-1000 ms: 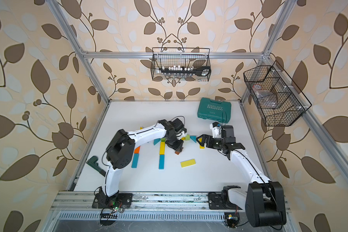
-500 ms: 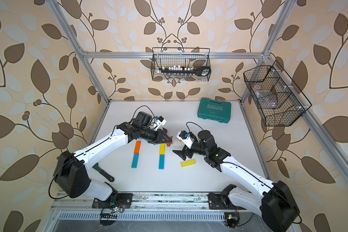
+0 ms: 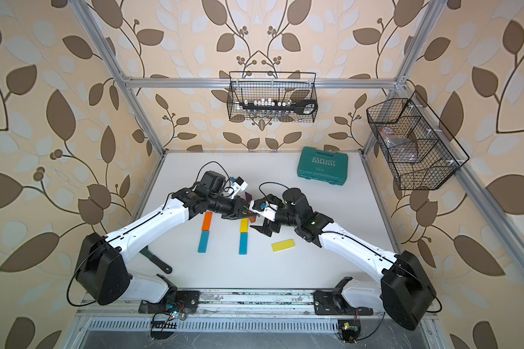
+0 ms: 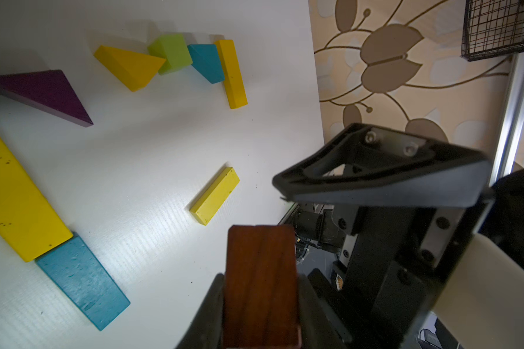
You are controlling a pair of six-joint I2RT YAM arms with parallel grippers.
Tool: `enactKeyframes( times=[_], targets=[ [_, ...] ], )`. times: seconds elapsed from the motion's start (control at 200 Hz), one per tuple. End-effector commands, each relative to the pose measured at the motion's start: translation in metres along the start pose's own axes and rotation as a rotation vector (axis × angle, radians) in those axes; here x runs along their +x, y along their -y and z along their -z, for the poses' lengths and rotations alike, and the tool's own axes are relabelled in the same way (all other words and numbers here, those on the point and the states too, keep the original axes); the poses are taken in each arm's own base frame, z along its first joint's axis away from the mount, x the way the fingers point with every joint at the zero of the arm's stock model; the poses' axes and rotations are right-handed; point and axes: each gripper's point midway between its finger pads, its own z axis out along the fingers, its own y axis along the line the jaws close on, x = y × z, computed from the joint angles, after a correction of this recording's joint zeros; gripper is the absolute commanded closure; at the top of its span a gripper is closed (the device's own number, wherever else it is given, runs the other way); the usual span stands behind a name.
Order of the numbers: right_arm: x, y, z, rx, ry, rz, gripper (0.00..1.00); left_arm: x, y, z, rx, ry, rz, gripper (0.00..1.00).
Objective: Assemble a small pinwheel with building blocks
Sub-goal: Pick up the building block from the center of the board.
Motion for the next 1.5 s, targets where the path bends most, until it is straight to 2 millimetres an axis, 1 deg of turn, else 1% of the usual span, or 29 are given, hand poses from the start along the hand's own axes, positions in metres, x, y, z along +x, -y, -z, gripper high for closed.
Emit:
enactKeyframes(
  times=[0.0, 0.11, 0.185, 0.275, 0.345, 0.485, 0.51, 0.6, 0.655, 0.725, 0.795, 0.865, 0.945, 0.975, 1.005, 1.02, 1.09, 1.14, 1.225, 1.28, 1.385, 1.495],
  targets=[
    [-0.013, 0.004, -0.002, 0.003, 0.023, 0.033, 0.12, -0.006, 0.016, 0.012, 0.045, 0.028, -0.038, 0.87],
    [-0.012, 0.004, -0.004, 0.001, 0.018, 0.035, 0.22, -0.007, 0.015, 0.011, 0.043, 0.028, -0.036, 0.87],
    [-0.008, 0.003, -0.006, -0.003, 0.008, 0.039, 0.27, -0.008, 0.015, 0.011, 0.041, 0.03, -0.038, 0.87],
    [-0.008, 0.003, -0.008, -0.009, 0.005, 0.039, 0.27, -0.008, 0.016, 0.011, 0.039, 0.028, -0.037, 0.87],
    [-0.009, 0.003, -0.009, -0.01, 0.011, 0.04, 0.3, -0.008, 0.014, 0.011, 0.035, 0.027, -0.034, 0.87],
    [-0.009, 0.004, -0.011, -0.017, 0.005, 0.04, 0.31, -0.008, 0.013, 0.01, 0.032, 0.025, -0.03, 0.85],
    [-0.01, 0.004, -0.01, -0.015, 0.01, 0.04, 0.33, -0.008, 0.013, 0.009, 0.032, 0.023, -0.029, 0.85],
    [-0.013, 0.004, -0.01, -0.014, 0.023, 0.037, 0.47, -0.007, 0.011, 0.009, 0.03, 0.02, -0.026, 0.84],
    [-0.015, 0.005, -0.01, -0.013, 0.03, 0.033, 0.5, -0.007, 0.01, 0.008, 0.028, 0.02, -0.025, 0.82],
    [-0.016, 0.004, -0.011, -0.02, 0.034, 0.025, 0.57, -0.007, 0.008, 0.008, 0.017, 0.021, -0.023, 0.77],
    [-0.015, 0.003, -0.012, -0.03, 0.032, 0.019, 0.59, -0.007, 0.007, 0.007, 0.013, 0.021, -0.023, 0.75],
    [-0.017, 0.002, -0.013, -0.044, 0.034, 0.014, 0.64, -0.008, 0.006, 0.008, 0.009, 0.026, -0.022, 0.66],
    [-0.016, -0.002, -0.013, -0.066, 0.034, 0.008, 0.67, -0.01, 0.007, 0.01, 0.002, 0.041, -0.026, 0.51],
    [-0.015, -0.003, -0.013, -0.069, 0.03, 0.005, 0.67, -0.011, 0.006, 0.012, -0.004, 0.052, -0.027, 0.45],
    [-0.013, -0.003, -0.013, -0.071, 0.024, 0.001, 0.68, -0.012, 0.006, 0.013, -0.008, 0.062, -0.029, 0.35],
    [-0.011, -0.004, -0.014, -0.076, 0.02, -0.001, 0.68, -0.012, 0.006, 0.015, -0.01, 0.068, -0.03, 0.31],
    [-0.006, -0.005, -0.013, -0.091, 0.003, -0.013, 0.69, -0.015, 0.006, 0.02, -0.017, 0.09, -0.031, 0.26],
    [-0.004, -0.004, -0.012, -0.104, 0.001, -0.026, 0.7, -0.017, 0.005, 0.025, -0.026, 0.111, -0.026, 0.19],
    [0.0, 0.003, -0.005, -0.132, 0.007, -0.076, 0.71, -0.02, 0.001, 0.037, -0.043, 0.152, -0.011, 0.17],
    [0.002, 0.01, 0.001, -0.135, 0.006, -0.106, 0.72, -0.022, -0.001, 0.046, -0.049, 0.186, -0.003, 0.14],
    [0.017, 0.023, 0.009, -0.121, -0.05, -0.093, 0.72, -0.023, -0.004, 0.065, -0.056, 0.245, -0.001, 0.11],
    [0.035, 0.048, 0.022, -0.116, -0.084, -0.099, 0.72, -0.024, -0.009, 0.086, -0.1, 0.289, -0.01, 0.1]
  ],
)
